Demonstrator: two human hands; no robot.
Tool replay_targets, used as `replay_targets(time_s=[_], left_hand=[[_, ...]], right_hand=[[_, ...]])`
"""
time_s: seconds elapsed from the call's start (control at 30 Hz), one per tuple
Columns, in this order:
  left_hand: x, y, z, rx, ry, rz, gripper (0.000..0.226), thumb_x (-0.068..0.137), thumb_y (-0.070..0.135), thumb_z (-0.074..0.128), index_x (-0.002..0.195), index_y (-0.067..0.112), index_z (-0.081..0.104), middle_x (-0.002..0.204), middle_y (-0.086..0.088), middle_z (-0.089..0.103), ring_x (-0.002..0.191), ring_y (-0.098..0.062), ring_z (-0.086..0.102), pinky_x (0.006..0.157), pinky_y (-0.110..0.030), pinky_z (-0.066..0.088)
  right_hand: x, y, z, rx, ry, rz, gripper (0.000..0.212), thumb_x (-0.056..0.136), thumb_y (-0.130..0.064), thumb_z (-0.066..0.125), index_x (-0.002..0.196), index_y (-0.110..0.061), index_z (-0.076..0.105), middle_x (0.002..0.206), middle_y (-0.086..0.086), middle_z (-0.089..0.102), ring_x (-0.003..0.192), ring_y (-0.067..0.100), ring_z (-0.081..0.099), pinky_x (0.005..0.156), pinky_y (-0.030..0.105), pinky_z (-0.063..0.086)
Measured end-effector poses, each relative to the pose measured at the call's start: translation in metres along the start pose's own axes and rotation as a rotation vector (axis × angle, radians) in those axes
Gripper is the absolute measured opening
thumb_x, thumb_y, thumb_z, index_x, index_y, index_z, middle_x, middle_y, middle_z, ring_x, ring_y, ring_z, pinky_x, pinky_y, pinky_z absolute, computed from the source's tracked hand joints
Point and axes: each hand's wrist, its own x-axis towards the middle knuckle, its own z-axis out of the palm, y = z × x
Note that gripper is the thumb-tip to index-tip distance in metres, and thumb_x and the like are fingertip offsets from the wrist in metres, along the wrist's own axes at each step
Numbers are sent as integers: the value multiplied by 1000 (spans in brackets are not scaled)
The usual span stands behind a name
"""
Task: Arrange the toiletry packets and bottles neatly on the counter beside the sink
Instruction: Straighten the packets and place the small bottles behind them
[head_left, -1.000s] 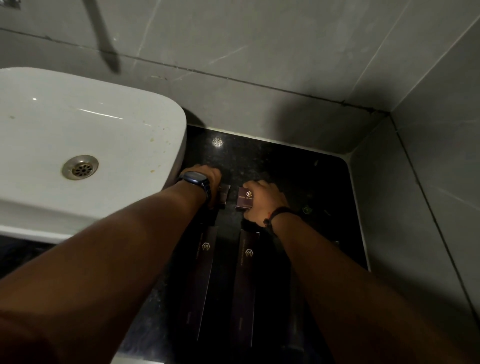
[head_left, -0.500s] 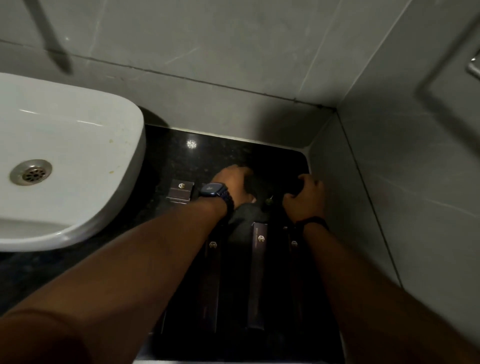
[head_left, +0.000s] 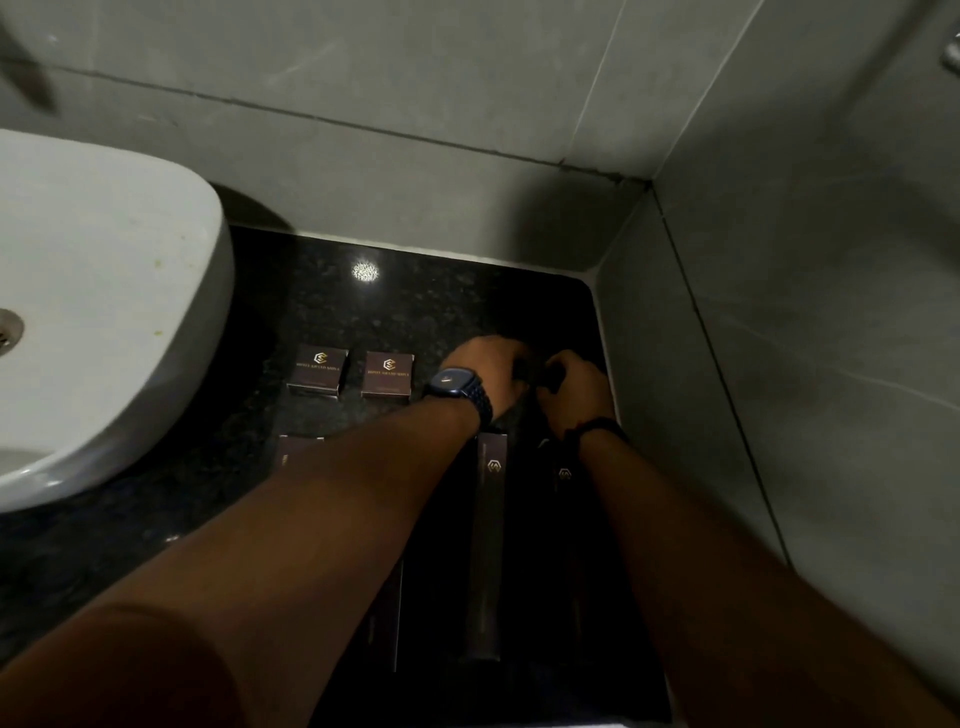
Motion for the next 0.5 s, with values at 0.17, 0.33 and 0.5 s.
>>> replay_targets(time_s=[0.17, 0.33, 0.5], left_hand=[[-1, -6, -2, 30, -10, -29, 28, 81, 32, 60, 107, 23, 64, 108, -9, 67, 96, -30, 63, 73, -28, 45], [-9, -9, -5, 20, 49, -33, 54, 72, 39, 68, 122, 22, 56, 115, -10, 60, 104, -31, 57, 84, -43, 53], [-32, -12, -1, 41, 134, -104, 62, 69, 46, 70, 121, 15, 55, 116, -15, 55, 104, -36, 53, 87, -44, 51]], right_hand=[[0, 0, -1, -1, 3, -9, 30, 79, -9, 64, 108, -9, 59, 114, 19, 63, 103, 33, 60, 85, 34, 49], [-7, -3, 0, 4, -8, -54, 38, 76, -18, 65, 112, -9, 56, 115, 21, 61, 104, 35, 59, 85, 38, 51], [-30, -2, -1, 2, 99, -37, 49, 73, -22, 69, 117, -8, 54, 118, 24, 53, 109, 40, 53, 93, 46, 48]])
